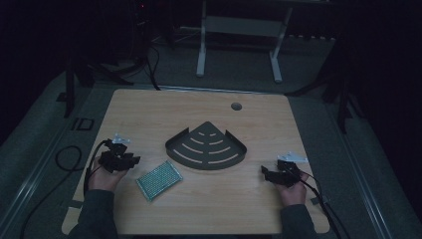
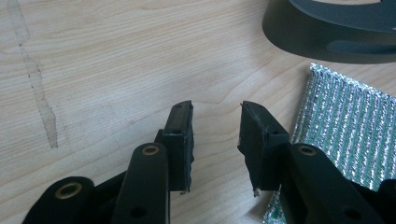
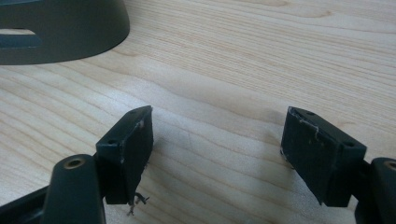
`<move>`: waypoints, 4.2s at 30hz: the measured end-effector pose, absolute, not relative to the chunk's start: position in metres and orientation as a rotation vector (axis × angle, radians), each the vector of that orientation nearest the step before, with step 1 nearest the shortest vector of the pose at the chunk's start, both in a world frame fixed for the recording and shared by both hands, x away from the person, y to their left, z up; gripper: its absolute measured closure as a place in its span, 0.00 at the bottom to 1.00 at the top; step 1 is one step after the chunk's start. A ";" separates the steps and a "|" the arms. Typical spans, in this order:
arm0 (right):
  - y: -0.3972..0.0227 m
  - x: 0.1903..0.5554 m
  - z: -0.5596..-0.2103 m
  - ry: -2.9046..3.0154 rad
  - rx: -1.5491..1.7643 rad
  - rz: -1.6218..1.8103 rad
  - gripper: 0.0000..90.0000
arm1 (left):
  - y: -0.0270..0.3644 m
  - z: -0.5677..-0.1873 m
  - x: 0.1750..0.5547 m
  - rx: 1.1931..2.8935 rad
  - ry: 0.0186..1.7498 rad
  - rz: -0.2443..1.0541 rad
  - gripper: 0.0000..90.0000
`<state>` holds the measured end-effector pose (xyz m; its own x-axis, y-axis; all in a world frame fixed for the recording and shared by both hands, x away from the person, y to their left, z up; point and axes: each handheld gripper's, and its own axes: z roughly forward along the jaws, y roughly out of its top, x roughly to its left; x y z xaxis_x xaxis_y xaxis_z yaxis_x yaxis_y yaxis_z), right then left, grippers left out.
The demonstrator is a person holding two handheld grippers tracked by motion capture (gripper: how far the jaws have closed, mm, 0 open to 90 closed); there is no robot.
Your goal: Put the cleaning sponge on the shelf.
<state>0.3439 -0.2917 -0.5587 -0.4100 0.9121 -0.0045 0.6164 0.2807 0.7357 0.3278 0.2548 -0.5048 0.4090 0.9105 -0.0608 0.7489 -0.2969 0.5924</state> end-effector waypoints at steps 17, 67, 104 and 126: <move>-0.292 0.344 -0.559 2.127 1.375 0.931 0.27 | 0.224 -0.501 0.319 2.265 1.270 0.310 0.94; -0.292 0.344 -0.559 2.127 1.375 0.931 0.27 | 0.218 -0.513 0.321 2.340 1.325 0.230 0.95; -0.292 0.344 -0.559 2.127 1.374 0.931 0.27 | 0.231 -0.504 0.363 2.417 1.385 -0.007 0.84; -0.292 0.344 -0.559 2.127 1.373 0.931 0.27 | 0.232 -0.512 0.374 2.475 1.406 -0.085 0.82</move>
